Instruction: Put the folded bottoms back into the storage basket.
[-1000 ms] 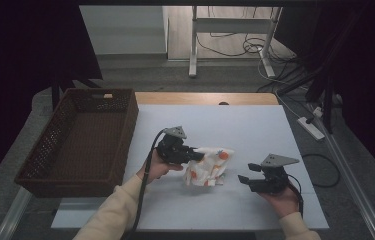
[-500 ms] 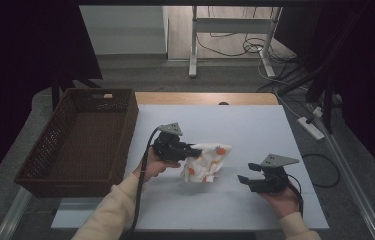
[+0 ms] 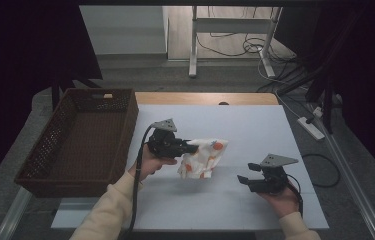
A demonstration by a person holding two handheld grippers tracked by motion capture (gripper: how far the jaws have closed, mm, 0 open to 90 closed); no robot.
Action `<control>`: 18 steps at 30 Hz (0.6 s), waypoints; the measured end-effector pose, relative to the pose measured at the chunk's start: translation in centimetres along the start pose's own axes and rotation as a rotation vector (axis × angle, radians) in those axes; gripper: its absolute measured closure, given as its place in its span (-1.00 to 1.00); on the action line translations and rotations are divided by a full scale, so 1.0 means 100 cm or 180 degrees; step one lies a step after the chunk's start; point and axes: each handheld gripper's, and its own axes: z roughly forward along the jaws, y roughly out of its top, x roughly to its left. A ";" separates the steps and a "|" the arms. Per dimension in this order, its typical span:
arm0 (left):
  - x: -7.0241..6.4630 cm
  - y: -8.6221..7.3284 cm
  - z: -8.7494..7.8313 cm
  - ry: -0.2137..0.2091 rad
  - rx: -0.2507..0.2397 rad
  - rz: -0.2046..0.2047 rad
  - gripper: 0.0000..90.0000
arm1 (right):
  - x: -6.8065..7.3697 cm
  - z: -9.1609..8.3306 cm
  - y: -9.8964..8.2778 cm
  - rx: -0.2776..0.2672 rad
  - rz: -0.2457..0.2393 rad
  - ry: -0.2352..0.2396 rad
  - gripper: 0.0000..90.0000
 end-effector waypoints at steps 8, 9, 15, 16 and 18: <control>-0.001 0.002 -0.008 -0.0001 -0.0064 0.0020 0.64 | 0.000 0.001 0.000 0.0007 -0.0004 0.0002 -0.24; -0.001 0.002 -0.009 -0.0001 -0.0067 0.0016 0.64 | 0.000 0.001 0.000 0.0005 -0.0002 0.0003 -0.24; -0.001 0.003 -0.012 0.0009 -0.0075 0.0021 0.64 | 0.000 0.001 0.000 0.0001 -0.0004 0.0006 -0.24; -0.001 0.003 -0.012 0.0011 -0.0075 0.0023 0.64 | 0.000 0.001 0.000 0.0001 -0.0005 0.0007 -0.24; -0.001 0.004 -0.014 0.0014 -0.0097 0.0012 0.64 | 0.000 0.002 0.000 0.0002 -0.0006 0.0004 -0.24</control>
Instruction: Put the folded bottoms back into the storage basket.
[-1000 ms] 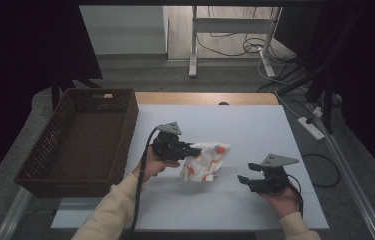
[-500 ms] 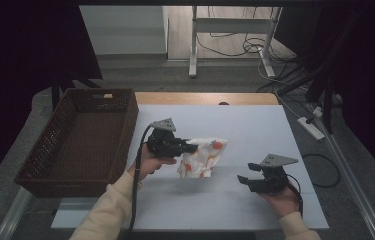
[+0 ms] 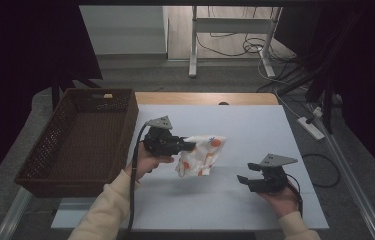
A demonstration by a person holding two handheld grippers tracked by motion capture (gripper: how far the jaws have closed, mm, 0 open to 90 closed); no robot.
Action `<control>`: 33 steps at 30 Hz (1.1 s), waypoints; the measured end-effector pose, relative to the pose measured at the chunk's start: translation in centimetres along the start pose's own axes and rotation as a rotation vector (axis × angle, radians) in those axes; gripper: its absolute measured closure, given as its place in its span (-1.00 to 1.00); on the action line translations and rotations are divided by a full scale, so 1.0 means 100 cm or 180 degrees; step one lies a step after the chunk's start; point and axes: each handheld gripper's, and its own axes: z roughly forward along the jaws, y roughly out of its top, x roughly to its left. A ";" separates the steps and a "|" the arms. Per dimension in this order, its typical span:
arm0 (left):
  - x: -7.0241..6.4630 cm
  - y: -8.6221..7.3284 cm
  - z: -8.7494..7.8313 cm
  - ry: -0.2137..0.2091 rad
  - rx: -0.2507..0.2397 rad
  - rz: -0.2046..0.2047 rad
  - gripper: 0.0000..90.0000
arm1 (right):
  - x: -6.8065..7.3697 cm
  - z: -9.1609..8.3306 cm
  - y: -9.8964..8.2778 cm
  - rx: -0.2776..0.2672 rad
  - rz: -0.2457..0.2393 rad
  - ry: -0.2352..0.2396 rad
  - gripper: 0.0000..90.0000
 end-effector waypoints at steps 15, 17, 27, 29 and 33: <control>0.006 0.000 -0.014 0.0050 -0.0116 -0.0070 0.64 | -0.001 0.005 0.003 0.0008 0.0018 0.0030 -0.24; 0.006 0.001 -0.017 0.0054 -0.0145 -0.0077 0.64 | -0.001 0.004 0.002 0.0011 0.0025 0.0029 -0.24; 0.005 0.007 -0.029 0.0085 -0.0238 -0.0060 0.64 | 0.001 0.003 0.002 0.0008 0.0013 0.0032 -0.25; 0.005 0.007 -0.029 0.0082 -0.0236 -0.0054 0.64 | 0.001 0.003 0.002 0.0005 0.0027 0.0033 -0.25; 0.004 0.008 -0.030 0.0095 -0.0236 -0.0051 0.64 | 0.001 0.003 0.001 0.0019 0.0011 0.0029 -0.25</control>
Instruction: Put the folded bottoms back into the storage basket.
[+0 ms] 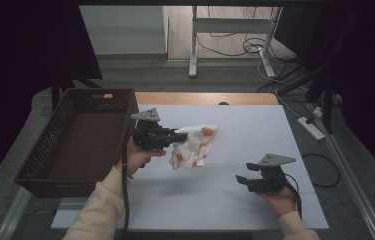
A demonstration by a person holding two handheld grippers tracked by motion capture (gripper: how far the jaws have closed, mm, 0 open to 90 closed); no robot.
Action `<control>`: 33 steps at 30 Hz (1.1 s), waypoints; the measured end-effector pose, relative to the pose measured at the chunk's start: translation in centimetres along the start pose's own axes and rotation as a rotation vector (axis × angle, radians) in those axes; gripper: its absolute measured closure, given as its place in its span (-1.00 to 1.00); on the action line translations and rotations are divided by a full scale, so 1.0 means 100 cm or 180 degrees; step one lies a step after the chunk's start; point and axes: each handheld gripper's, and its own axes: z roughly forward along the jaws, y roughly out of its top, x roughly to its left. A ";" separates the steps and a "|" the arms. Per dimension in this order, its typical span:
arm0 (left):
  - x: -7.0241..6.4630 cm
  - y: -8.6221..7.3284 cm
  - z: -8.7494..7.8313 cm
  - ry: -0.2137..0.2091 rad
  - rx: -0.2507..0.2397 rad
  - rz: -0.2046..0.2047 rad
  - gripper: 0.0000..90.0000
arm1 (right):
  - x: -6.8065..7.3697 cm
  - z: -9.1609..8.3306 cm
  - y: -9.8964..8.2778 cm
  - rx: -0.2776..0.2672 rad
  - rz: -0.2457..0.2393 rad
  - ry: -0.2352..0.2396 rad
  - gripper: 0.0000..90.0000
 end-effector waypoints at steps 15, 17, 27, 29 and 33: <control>-0.001 0.004 -0.030 0.0156 -0.0177 -0.0035 0.64 | -0.001 -0.001 -0.001 -0.0017 -0.0002 0.0005 -0.25; -0.002 0.003 -0.032 0.0160 -0.0192 -0.0043 0.64 | 0.000 -0.001 -0.001 -0.0010 -0.0012 0.0006 -0.25; -0.004 0.004 -0.043 0.0220 -0.0246 -0.0020 0.64 | -0.001 0.000 0.000 -0.0009 -0.0018 0.0011 -0.25; -0.004 0.005 -0.045 0.0243 -0.0245 -0.0021 0.64 | -0.001 0.000 0.000 -0.0012 -0.0019 0.0013 -0.25; -0.003 0.003 -0.052 0.0315 -0.0222 -0.0005 0.64 | -0.001 0.000 0.000 -0.0018 -0.0012 0.0013 -0.25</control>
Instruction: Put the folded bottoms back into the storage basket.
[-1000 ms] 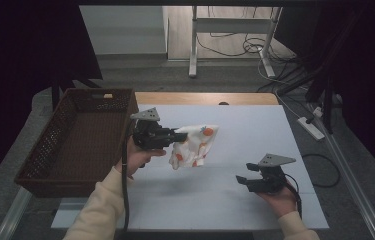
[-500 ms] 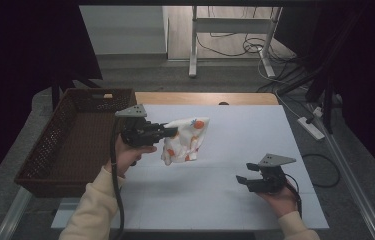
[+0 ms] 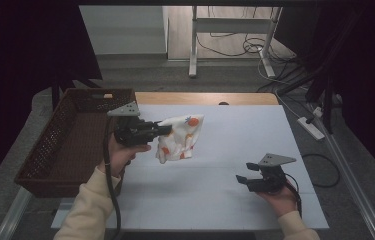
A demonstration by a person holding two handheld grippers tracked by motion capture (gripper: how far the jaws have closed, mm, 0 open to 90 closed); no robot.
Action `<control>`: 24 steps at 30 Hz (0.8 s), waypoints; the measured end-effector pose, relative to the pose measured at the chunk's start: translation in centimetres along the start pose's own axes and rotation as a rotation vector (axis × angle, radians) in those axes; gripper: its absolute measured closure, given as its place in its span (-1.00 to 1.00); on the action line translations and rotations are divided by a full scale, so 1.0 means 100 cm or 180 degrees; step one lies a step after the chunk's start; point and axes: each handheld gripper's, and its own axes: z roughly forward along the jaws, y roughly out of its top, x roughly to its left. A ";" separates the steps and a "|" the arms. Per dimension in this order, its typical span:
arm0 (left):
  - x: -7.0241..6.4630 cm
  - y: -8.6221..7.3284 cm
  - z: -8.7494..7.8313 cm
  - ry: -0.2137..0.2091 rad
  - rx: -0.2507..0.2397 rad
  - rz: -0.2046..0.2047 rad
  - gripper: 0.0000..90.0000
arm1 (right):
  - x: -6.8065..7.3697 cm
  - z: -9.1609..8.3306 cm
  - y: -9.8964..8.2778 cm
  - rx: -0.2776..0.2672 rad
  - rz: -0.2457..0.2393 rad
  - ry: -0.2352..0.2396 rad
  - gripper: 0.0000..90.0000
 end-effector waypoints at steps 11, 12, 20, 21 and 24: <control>0.007 0.000 -0.025 0.0151 -0.0067 -0.0068 0.64 | 0.002 0.004 0.002 0.0027 -0.0025 0.0010 -0.25; 0.008 0.000 -0.026 0.0163 -0.0077 -0.0071 0.64 | 0.002 0.003 0.002 0.0026 -0.0023 0.0011 -0.25; 0.011 0.003 -0.035 0.0229 -0.0119 -0.0099 0.64 | 0.002 0.002 0.001 0.0014 -0.0011 0.0008 -0.25; 0.011 0.003 -0.036 0.0240 -0.0127 -0.0100 0.64 | 0.001 0.001 0.001 0.0019 -0.0013 0.0005 -0.25; 0.012 0.005 -0.040 0.0261 -0.0136 -0.0096 0.64 | 0.002 0.002 0.001 0.0014 -0.0014 0.0005 -0.26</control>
